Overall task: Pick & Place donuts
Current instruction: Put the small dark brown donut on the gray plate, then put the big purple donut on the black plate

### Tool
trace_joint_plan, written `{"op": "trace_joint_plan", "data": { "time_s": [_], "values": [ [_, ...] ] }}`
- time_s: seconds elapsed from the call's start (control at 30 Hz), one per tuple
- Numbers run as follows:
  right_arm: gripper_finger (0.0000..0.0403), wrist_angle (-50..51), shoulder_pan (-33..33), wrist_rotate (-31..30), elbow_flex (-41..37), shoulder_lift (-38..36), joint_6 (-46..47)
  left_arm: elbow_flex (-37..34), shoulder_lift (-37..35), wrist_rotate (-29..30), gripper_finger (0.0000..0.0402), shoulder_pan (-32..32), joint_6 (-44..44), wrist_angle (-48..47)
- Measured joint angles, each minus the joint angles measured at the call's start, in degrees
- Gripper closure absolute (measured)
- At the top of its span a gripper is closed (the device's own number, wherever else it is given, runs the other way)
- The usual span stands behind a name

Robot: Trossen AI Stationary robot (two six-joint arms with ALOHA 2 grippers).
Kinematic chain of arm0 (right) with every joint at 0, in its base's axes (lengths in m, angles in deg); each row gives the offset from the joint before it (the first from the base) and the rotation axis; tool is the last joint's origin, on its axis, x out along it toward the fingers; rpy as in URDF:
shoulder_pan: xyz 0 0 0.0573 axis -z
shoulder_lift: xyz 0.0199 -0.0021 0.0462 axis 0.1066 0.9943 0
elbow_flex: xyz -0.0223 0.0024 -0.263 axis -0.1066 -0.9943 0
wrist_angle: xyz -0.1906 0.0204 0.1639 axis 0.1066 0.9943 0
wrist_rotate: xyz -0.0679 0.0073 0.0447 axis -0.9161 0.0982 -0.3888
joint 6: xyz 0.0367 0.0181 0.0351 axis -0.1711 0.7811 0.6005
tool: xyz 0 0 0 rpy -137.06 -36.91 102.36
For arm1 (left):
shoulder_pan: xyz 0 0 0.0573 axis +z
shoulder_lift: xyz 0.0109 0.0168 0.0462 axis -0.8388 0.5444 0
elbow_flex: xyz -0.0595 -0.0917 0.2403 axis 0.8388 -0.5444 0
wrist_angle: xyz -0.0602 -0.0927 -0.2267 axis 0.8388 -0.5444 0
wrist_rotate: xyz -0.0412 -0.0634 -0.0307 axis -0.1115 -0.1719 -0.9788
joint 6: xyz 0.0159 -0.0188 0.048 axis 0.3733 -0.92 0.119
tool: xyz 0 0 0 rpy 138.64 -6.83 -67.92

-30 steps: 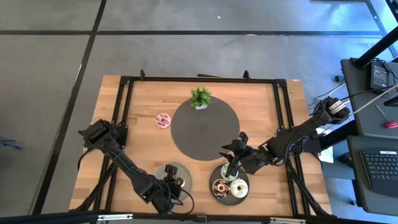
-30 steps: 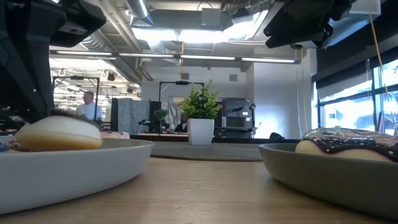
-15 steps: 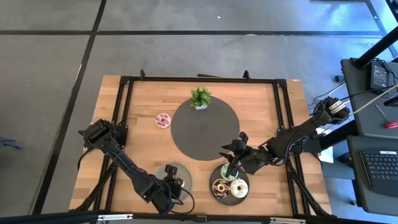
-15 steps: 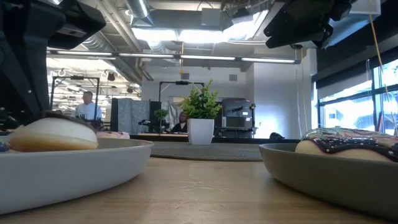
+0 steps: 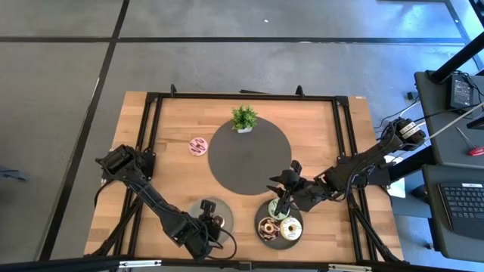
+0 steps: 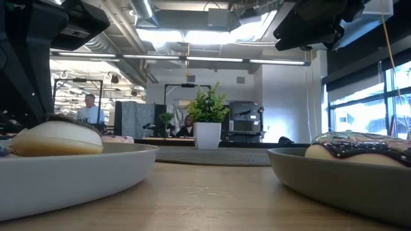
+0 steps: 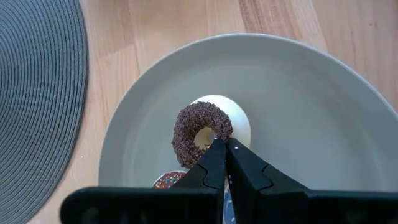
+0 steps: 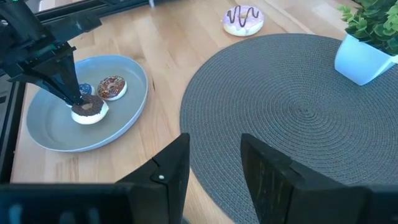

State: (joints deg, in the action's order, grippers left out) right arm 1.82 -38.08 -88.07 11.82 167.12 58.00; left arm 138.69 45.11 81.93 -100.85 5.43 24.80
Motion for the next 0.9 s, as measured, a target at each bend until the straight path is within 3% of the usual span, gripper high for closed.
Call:
{"op": "trace_joint_plan", "data": {
  "time_s": [0.23, 0.8, 0.9],
  "values": [
    [0.0258, 0.08, 0.02, 2.90, 0.00, 0.02, -0.19, 0.00, 0.00, -0.02, 0.0393, 0.00, 0.00, -0.67],
    [0.0258, 0.26, 0.02, 2.89, 0.00, 0.04, -0.20, 0.00, -0.33, -0.05, 0.0330, 0.11, 1.87, -1.17],
    [0.0258, 0.26, 0.02, 2.89, 0.00, 0.02, -0.16, 0.03, -3.10, 3.42, 0.0326, 0.07, 0.74, -3.97]
  ]
}}
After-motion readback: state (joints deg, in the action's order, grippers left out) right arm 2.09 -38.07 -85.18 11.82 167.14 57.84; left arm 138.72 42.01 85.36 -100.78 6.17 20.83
